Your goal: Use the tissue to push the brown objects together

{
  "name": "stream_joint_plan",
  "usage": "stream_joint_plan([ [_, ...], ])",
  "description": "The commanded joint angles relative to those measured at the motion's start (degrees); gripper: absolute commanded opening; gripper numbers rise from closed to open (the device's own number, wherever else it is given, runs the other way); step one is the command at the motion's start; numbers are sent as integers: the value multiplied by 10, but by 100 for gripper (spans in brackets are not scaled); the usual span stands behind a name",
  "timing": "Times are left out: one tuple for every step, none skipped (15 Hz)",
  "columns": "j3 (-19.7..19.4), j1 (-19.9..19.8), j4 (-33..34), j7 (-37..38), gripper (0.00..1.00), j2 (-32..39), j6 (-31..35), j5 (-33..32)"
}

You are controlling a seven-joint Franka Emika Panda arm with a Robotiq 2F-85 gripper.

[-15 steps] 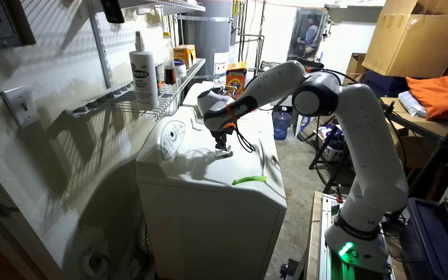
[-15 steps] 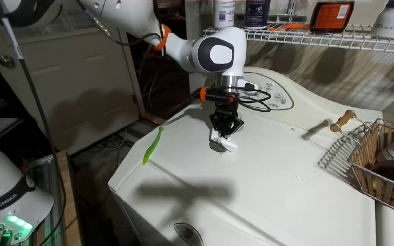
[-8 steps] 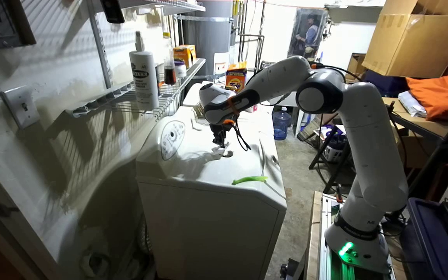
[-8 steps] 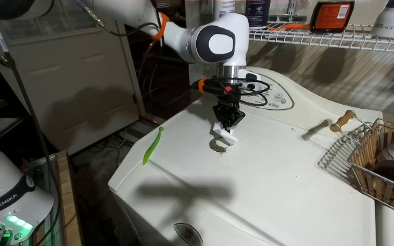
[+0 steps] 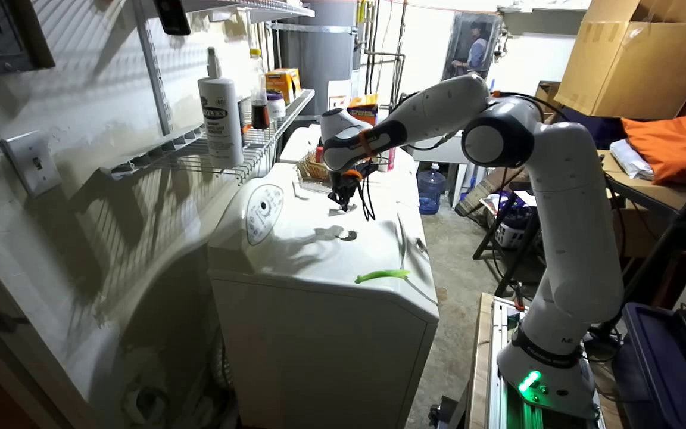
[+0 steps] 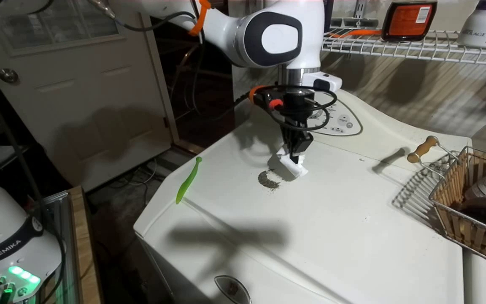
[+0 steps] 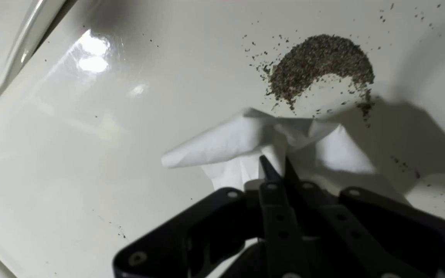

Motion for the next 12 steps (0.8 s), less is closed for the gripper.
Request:
stream_joint_plan([
  [-17, -4, 7, 85, 1, 29, 49, 24],
  [-21, -8, 9, 103, 1, 37, 72, 30],
  [-25, -10, 9, 121, 1, 44, 94, 35],
  [-31, -9, 11, 143, 1, 52, 113, 37],
  [-40, -6, 12, 166, 1, 60, 136, 35],
  [-47, -4, 13, 183, 1, 67, 149, 32],
  [-51, -3, 12, 193, 1, 71, 162, 34],
  [-53, -2, 11, 200, 28, 73, 163, 36],
  [-53, -2, 11, 203, 30, 73, 158, 39],
  [-55, 1, 6, 205, 36, 66, 150, 37],
  [-56, 4, -1, 205, 42, 54, 146, 35],
  [-57, 7, -5, 206, 50, 44, 142, 32],
])
